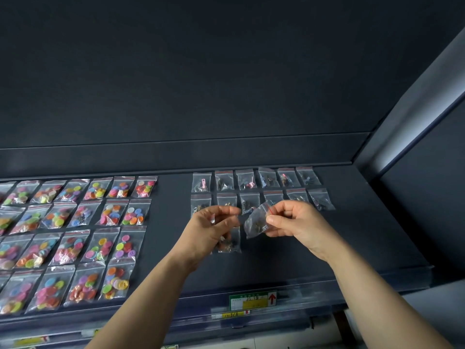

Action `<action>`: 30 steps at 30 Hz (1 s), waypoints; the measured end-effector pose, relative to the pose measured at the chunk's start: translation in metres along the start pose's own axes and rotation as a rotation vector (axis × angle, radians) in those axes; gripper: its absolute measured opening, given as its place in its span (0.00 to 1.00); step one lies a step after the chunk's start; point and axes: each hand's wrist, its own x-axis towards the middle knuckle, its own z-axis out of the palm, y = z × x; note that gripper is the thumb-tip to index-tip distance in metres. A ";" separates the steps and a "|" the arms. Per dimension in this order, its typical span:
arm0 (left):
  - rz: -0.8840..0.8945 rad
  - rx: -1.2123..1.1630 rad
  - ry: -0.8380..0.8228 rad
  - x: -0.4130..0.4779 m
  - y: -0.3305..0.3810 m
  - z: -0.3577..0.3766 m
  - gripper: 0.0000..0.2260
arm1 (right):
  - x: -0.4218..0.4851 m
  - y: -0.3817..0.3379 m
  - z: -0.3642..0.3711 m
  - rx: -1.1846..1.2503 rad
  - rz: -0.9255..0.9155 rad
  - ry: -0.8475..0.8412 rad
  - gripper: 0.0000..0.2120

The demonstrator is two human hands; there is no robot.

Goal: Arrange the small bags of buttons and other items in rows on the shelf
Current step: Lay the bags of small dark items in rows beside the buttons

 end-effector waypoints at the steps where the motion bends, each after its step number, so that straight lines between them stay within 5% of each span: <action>1: 0.002 0.036 -0.020 -0.001 0.001 0.001 0.07 | 0.000 0.000 0.000 0.000 -0.005 -0.004 0.01; 14: -0.032 0.087 0.036 0.001 0.003 0.006 0.07 | 0.008 -0.003 -0.002 0.018 -0.040 0.010 0.04; 22: 0.027 0.539 0.188 0.003 -0.012 -0.011 0.10 | 0.029 0.020 0.005 -0.547 -0.085 -0.032 0.05; 30: 0.045 0.814 0.189 0.006 -0.021 -0.013 0.16 | 0.019 0.034 0.008 -0.673 -0.250 0.119 0.10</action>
